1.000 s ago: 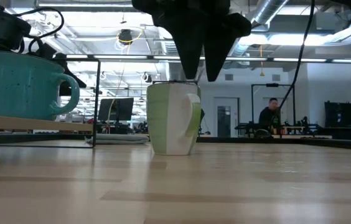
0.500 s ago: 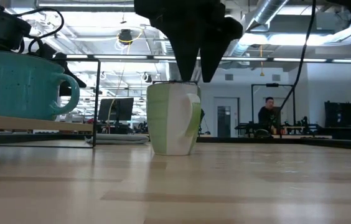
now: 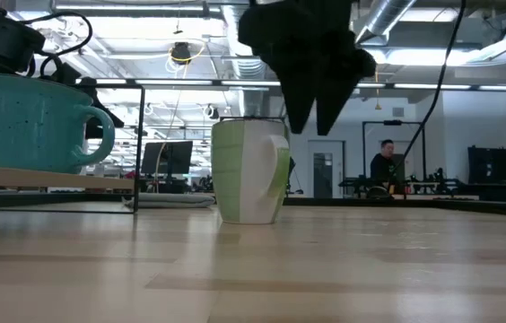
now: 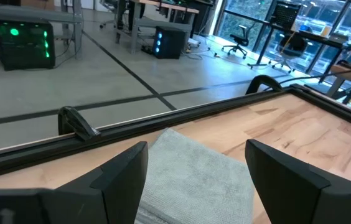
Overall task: Stack small to large cups/mugs on shelf
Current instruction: Put the green mug on the shelf
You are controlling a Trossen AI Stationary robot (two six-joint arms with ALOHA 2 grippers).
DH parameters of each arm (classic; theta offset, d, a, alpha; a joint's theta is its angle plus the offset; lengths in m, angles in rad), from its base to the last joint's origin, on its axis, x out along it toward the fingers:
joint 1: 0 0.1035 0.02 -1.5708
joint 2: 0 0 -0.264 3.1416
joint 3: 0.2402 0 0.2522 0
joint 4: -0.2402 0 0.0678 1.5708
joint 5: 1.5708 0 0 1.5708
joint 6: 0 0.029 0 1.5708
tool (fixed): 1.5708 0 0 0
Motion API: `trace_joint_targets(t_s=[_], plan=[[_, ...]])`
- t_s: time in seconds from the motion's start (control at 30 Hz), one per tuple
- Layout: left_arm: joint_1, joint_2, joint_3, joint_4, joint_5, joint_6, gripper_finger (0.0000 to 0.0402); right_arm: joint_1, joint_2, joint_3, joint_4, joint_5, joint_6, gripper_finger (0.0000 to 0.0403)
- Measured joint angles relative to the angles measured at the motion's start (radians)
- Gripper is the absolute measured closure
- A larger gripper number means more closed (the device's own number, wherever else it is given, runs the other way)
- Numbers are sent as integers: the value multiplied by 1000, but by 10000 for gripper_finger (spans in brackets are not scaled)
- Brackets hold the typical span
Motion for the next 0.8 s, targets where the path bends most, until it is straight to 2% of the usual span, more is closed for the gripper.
trace_joint_targets(t_s=[0.13,0.37,0.47,0.8], plan=[[0,0,0,3,1,-8,140,-5,-63,-90,88,-3,1,121],[0,-1,0,2,1,-35,140,3,-80,-96,100,-22,-7,121],[0,0,0,2,1,-35,140,11,-82,-96,143,-54,-2,121],[0,0,0,1,1,-35,140,43,-82,-96,266,-52,74,121]])
